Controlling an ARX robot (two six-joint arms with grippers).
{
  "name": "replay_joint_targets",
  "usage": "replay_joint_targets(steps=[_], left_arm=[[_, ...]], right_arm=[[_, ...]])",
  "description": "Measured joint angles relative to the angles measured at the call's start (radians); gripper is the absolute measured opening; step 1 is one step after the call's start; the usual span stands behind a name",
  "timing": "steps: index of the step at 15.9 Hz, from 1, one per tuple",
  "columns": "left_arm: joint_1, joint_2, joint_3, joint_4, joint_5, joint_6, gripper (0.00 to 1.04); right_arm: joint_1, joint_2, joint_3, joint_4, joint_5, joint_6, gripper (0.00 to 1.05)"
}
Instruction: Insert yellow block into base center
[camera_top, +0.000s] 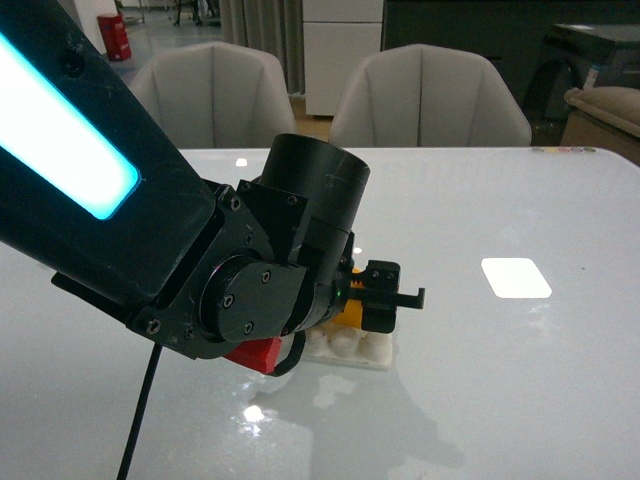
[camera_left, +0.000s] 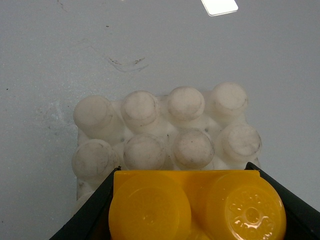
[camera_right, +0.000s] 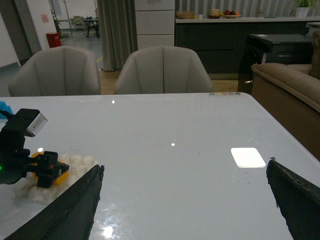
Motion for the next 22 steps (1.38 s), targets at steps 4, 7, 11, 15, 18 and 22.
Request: replay_joint_targets(steps=[4,7,11,15,18,22], left_arm=[[-0.006,0.014,0.019,-0.010,-0.013,0.001,0.65],[-0.011,0.054,0.040,-0.014,-0.016,0.000,0.65],[-0.011,0.056,0.048,-0.021,-0.003,-0.002,0.65],[-0.005,0.032,0.035,-0.001,0.047,-0.008,1.00],[0.000,-0.041,0.013,0.016,0.060,-0.008,0.98],[0.002,-0.207,-0.074,0.075,0.120,-0.037,0.98]], right_arm=[[0.000,0.000,0.000,0.000,0.000,0.000,0.98],[0.000,0.000,0.000,-0.001,0.000,0.000,0.98],[0.000,0.000,0.000,0.000,0.000,0.000,0.98],[0.000,0.000,0.000,0.000,0.000,0.000,0.98],[0.000,0.000,0.000,0.000,0.000,0.000,0.98],[0.000,0.000,0.000,0.000,0.000,0.000,0.98]])
